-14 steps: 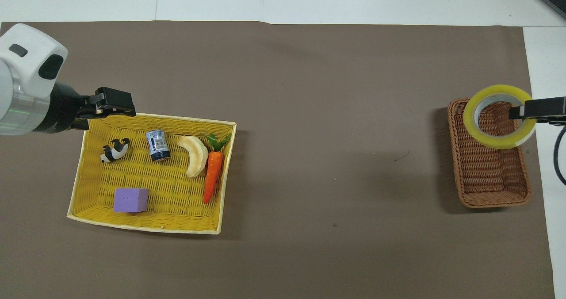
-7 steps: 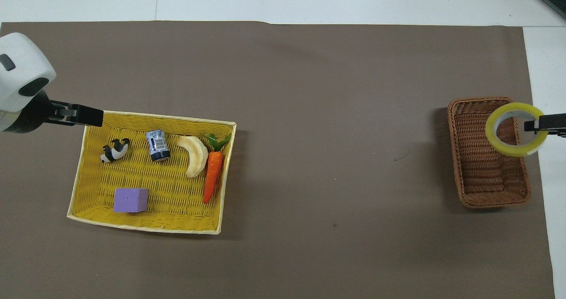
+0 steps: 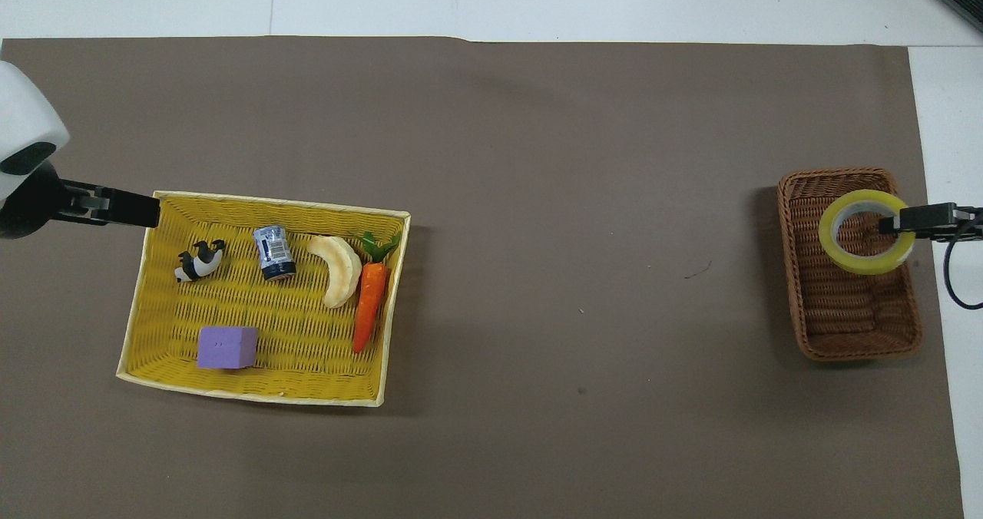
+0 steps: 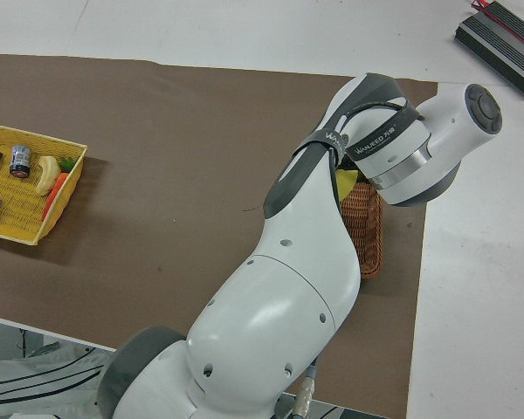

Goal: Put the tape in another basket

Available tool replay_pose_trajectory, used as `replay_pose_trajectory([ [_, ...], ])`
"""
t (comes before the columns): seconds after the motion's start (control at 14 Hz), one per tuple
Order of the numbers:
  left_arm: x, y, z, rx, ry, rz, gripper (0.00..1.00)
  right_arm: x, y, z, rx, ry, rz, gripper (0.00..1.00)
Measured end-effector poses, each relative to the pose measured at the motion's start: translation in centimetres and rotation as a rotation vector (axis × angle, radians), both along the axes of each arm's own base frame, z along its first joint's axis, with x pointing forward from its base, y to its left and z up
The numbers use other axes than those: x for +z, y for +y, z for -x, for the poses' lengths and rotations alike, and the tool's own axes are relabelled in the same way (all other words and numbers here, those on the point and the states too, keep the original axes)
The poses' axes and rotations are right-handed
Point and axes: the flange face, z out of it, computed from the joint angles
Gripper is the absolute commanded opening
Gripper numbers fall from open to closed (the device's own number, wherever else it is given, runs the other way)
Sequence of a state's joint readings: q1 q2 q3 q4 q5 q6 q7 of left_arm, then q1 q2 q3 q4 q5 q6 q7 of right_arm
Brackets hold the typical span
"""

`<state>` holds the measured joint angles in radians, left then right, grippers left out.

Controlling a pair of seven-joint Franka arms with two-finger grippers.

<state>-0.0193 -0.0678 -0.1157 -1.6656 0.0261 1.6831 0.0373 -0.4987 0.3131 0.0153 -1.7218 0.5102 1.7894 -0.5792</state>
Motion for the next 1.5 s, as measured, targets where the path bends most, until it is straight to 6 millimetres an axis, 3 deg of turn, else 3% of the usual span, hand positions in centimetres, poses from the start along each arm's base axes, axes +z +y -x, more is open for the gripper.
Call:
replay_pose_trajectory([
  [0.29, 0.6, 1.2, 0.6, 0.027, 0.014, 0.025, 1.0, -6.2, -1.7, 0.6, 0.016, 0.006, 0.0, 0.0],
  [0.43, 1.0, 2.2, 0.7, 0.047, 0.01, 0.04, 1.0, -7.2, -1.7, 0.7, 0.012, 0.012, 0.001, 0.0],
  [0.5, 1.1, 2.4, 0.8, 0.052, 0.011, 0.043, 1.0, -7.2, -1.7, 0.8, 0.012, 0.012, 0.001, 0.06],
  [0.57, 1.1, 2.5, 1.0, 0.053, 0.021, 0.043, 1.0, -7.2, -1.6, 0.7, 0.013, 0.012, 0.001, 0.59],
  [0.64, 1.1, 2.4, 1.3, 0.052, 0.038, 0.041, 1.0, -7.2, -1.6, 0.7, 0.014, 0.012, 0.001, 1.0],
  [1.07, 1.1, 2.3, 2.1, 0.05, 0.076, 0.037, 1.0, -5.7, -2.0, -0.1, -0.038, -0.005, 0.028, 1.0],
  [1.29, 1.0, 2.4, 2.6, 0.051, 0.107, 0.033, 1.0, -2.7, -1.1, -2.2, -0.038, -0.059, 0.115, 1.0],
  [1.5, 1.2, 2.5, 2.9, 0.052, 0.111, 0.032, 1.0, 2.6, 2.7, -4.5, -0.029, -0.063, 0.26, 1.0],
])
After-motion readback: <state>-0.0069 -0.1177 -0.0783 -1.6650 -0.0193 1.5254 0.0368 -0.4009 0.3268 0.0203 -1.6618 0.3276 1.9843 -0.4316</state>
